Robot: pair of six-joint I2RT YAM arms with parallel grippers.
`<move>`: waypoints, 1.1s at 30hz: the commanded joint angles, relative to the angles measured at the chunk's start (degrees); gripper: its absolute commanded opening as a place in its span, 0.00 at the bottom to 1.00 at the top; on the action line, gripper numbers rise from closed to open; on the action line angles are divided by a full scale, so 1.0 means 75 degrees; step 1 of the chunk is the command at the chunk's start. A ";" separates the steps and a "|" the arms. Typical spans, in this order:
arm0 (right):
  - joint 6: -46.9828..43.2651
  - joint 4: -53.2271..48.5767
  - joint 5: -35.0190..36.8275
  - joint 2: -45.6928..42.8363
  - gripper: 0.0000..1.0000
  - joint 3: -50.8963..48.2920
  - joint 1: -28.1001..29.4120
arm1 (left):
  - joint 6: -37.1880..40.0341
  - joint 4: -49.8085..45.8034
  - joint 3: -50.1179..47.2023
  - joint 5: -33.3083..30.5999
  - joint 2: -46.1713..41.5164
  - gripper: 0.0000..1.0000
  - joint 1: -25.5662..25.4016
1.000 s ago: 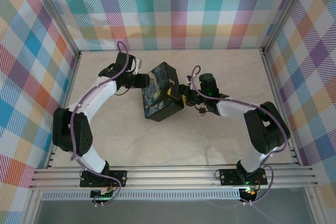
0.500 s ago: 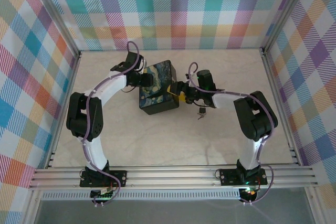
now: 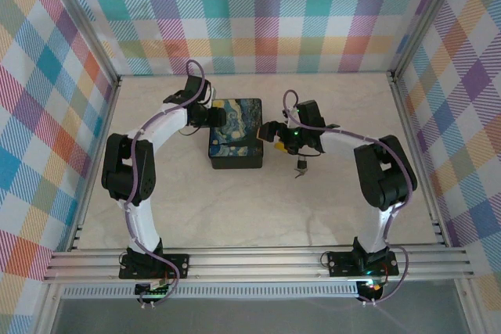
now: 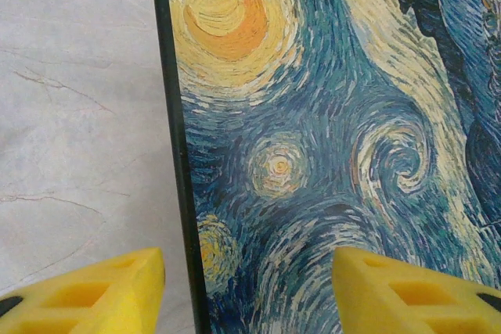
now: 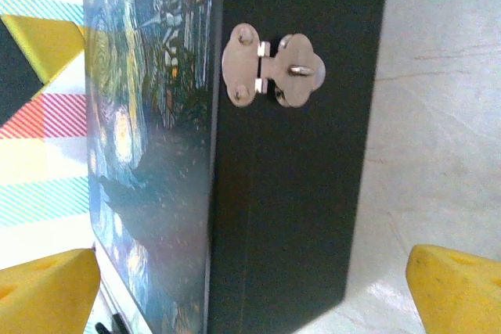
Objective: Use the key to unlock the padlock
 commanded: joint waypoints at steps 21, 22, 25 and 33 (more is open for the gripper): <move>-0.3834 0.1631 0.5969 -0.5014 1.00 -0.4760 -0.2142 | 0.0712 0.5197 -0.5929 -0.1737 -0.3432 1.00 0.1772; -0.3869 0.2171 0.5866 -0.4946 0.99 -0.5029 -0.2207 | 0.0769 0.5892 -0.6297 -0.1730 -0.3459 1.00 0.1777; -0.3828 0.4111 0.5872 -0.4528 1.00 -0.5682 -0.2418 | 0.0926 0.7498 -0.7167 -0.1824 -0.3379 1.00 0.1831; -0.4482 0.6368 0.5480 -0.2886 1.00 -0.5559 -0.2780 | 0.1239 0.9613 -0.8145 -0.0846 -0.2811 1.00 0.1890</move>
